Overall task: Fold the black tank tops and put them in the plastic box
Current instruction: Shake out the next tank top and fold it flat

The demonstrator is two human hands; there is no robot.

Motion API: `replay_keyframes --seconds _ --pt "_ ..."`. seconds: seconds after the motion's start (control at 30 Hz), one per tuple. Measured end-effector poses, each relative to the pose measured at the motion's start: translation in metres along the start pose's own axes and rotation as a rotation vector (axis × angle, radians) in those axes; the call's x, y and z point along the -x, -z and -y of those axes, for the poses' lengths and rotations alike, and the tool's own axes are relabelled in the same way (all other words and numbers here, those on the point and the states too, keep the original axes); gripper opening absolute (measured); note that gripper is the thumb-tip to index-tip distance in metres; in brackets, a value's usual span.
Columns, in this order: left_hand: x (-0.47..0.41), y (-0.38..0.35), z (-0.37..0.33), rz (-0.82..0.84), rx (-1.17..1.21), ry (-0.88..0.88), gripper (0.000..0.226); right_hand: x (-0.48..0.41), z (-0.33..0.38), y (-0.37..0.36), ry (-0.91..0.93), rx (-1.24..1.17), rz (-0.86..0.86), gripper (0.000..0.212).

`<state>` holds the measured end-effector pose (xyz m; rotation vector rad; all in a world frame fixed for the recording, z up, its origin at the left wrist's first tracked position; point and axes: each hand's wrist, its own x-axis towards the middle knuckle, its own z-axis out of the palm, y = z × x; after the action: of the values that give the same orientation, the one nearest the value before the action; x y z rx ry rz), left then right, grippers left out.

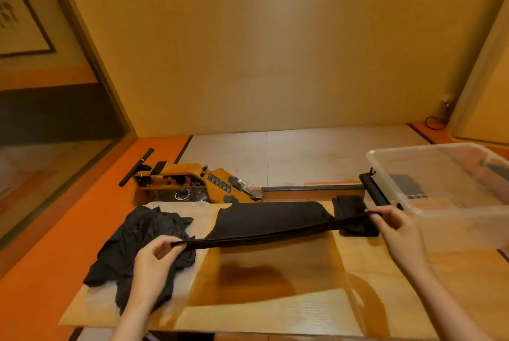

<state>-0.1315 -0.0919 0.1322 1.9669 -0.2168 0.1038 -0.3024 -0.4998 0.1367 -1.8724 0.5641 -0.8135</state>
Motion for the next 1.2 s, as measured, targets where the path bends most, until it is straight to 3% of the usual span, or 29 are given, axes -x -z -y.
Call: replay_keyframes --seconds 0.37,0.7,1.2 --pt "0.093 -0.008 0.061 0.072 -0.057 0.134 0.017 0.091 -0.059 0.028 -0.132 0.197 0.093 0.019" --pt "0.136 0.006 0.072 0.087 -0.143 0.135 0.032 0.147 -0.074 0.044 -0.138 0.292 0.106 0.027" --pt "0.171 0.034 0.076 0.168 -0.258 0.029 0.020 0.206 -0.070 0.060 -0.145 0.235 0.080 0.043"
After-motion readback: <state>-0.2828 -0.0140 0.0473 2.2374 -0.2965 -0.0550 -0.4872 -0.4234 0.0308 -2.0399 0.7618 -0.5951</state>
